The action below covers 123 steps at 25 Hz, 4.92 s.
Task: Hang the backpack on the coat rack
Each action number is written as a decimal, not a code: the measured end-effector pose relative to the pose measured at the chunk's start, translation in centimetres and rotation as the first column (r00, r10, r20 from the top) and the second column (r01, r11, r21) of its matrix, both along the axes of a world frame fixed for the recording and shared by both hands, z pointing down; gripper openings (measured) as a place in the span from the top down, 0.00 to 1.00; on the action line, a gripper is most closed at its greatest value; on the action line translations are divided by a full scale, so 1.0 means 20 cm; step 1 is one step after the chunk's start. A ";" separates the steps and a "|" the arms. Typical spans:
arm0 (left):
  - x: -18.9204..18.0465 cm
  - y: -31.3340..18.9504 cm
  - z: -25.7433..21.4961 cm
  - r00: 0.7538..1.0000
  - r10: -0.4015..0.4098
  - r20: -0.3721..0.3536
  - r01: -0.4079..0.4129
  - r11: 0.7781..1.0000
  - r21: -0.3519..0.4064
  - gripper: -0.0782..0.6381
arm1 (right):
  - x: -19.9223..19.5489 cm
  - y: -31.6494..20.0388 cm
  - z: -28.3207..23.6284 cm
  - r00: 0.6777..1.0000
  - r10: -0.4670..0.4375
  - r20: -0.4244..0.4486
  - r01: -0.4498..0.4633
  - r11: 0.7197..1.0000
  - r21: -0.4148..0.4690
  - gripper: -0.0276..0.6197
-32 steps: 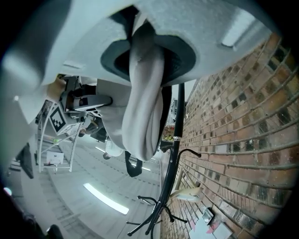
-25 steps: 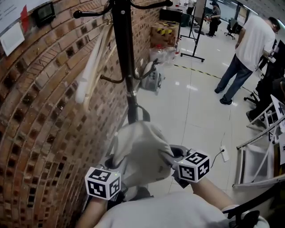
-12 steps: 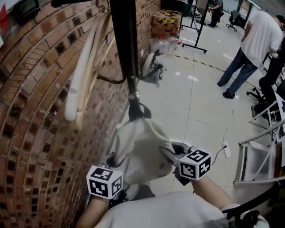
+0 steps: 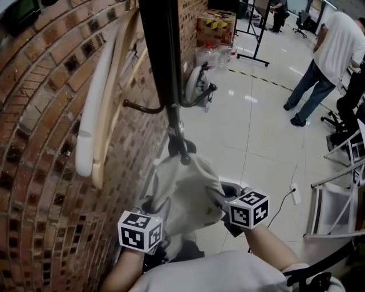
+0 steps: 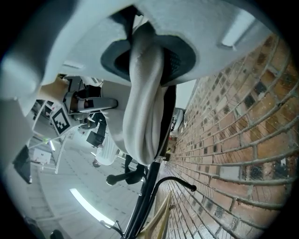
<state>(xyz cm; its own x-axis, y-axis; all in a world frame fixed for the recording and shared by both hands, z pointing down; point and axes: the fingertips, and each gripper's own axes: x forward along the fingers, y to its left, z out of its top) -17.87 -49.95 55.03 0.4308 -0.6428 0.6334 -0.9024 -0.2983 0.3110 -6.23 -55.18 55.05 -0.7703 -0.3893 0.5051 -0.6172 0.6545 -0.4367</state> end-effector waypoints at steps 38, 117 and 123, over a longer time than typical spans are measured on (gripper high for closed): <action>-0.13 -0.03 0.05 0.997 0.034 0.066 -0.043 0.989 0.142 0.57 | 0.09 -0.04 -0.05 0.993 0.079 0.092 -0.084 0.995 0.051 0.41; 0.58 3.41 -0.77 0.966 0.250 -0.061 -0.222 0.929 0.297 0.89 | 0.10 3.69 -0.79 0.965 -0.229 0.130 0.194 0.951 0.239 0.96; 0.58 3.40 -0.75 0.966 0.251 -0.059 -0.223 0.930 0.292 0.89 | 0.10 3.68 -0.77 0.964 -0.237 0.122 0.203 0.950 0.239 0.96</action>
